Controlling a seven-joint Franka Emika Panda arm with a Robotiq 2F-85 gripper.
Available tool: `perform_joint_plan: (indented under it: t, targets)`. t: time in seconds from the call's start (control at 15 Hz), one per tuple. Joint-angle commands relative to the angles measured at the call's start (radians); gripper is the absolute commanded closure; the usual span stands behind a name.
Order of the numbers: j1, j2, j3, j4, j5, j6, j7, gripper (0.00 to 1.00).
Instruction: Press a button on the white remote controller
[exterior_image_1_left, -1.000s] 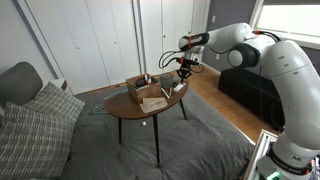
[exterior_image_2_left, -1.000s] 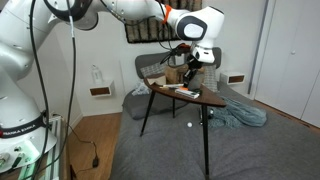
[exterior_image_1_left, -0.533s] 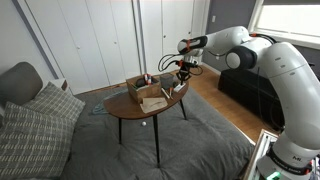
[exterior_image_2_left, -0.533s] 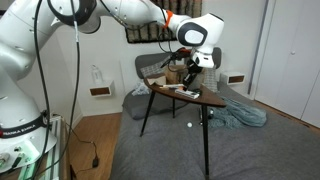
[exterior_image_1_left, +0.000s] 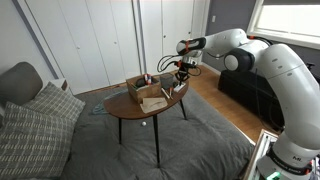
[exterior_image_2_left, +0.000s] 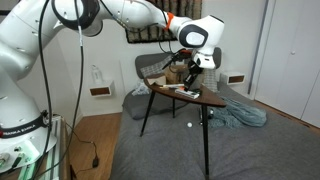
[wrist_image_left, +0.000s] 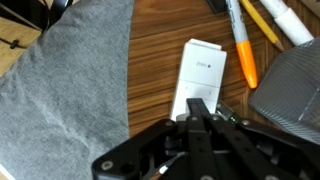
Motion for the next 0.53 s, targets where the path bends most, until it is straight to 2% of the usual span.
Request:
perform_joint_plan:
  t: [0.0,0.47]
  targets:
    - [-0.019,0.037,0.021,0.067,0.007,-0.006,0.023,1.0]
    - [-0.016,0.059,0.0,0.107,0.01,-0.013,0.029,1.0]
